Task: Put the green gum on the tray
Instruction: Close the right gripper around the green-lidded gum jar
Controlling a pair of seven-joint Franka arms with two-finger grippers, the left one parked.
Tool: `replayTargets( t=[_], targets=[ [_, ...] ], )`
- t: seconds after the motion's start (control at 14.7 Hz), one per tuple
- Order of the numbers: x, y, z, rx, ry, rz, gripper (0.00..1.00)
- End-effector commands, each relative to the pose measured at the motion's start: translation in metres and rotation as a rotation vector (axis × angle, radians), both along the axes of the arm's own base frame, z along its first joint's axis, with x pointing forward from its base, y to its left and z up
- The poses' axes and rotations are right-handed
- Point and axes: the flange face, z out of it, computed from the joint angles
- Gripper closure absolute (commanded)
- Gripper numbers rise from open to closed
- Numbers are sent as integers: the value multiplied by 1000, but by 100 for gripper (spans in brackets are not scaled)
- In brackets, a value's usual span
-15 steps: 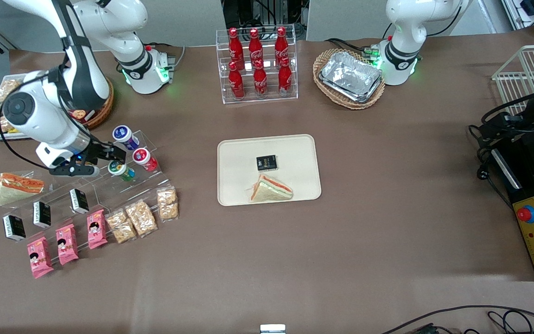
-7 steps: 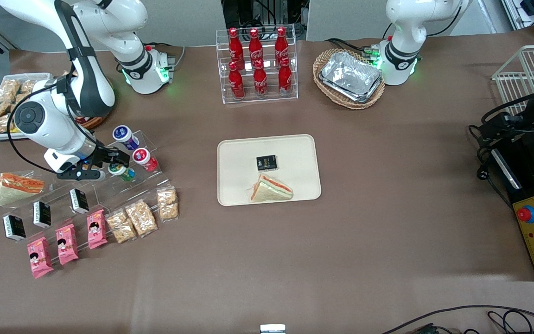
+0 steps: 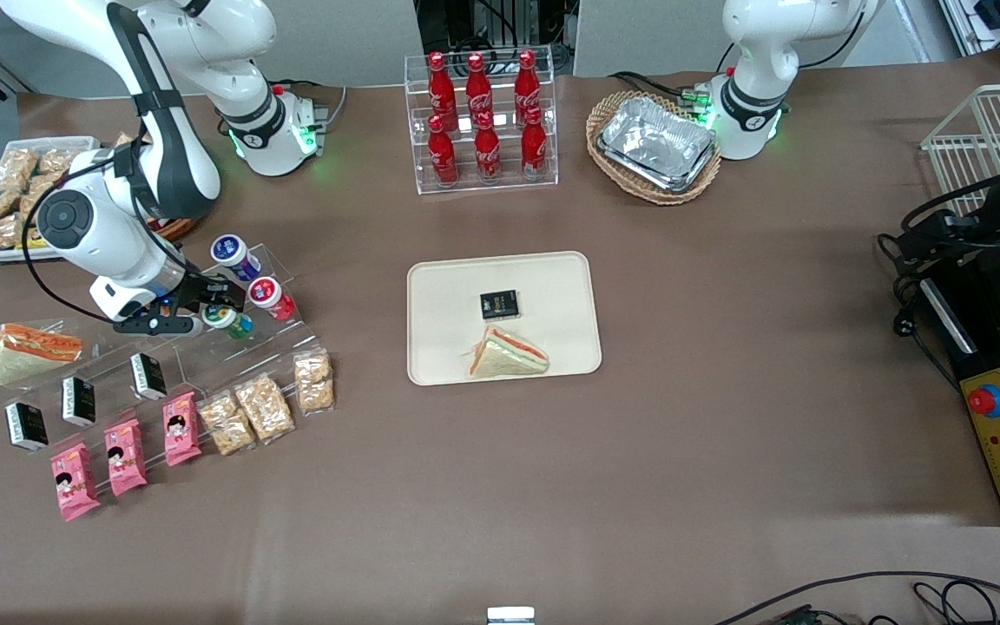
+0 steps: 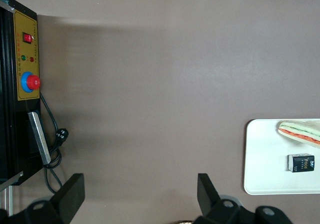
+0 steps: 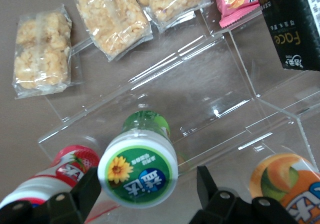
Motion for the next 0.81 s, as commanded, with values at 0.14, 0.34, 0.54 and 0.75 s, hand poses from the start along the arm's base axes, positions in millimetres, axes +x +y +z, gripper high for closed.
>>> replayTargets(
  t=[0.14,0.34,0.54,0.75],
  targets=[
    [-5,7,-7,5,-1,10,13],
    [-2,6,-8,5,-15,8,13],
    [0,6,-9,5,-23,6,13],
    [2,6,-9,10,-27,-6,13]
  ],
)
